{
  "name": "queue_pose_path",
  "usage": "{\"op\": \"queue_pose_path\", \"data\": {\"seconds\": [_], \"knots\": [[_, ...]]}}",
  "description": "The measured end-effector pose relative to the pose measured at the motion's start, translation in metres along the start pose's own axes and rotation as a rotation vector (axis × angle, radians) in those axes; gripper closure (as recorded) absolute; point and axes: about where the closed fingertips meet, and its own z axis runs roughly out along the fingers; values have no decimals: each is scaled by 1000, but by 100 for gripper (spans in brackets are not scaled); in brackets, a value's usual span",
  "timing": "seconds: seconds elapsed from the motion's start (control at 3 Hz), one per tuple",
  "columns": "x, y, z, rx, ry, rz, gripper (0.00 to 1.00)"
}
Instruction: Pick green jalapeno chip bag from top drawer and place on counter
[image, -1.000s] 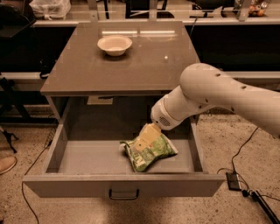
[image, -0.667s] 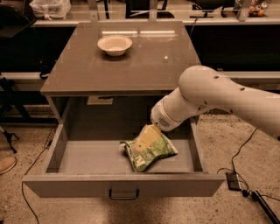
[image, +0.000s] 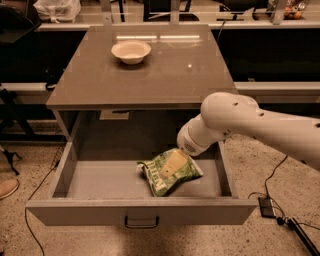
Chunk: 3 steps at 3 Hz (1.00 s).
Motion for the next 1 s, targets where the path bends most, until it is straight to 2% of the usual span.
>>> {"op": "queue_pose_path", "data": {"seconds": [0.33,0.67,1.0], "knots": [[26,-16,18,25,48,16,0],[52,-23,35,18,84,52,0],[70,-26,48,5,102,79,18]]}}
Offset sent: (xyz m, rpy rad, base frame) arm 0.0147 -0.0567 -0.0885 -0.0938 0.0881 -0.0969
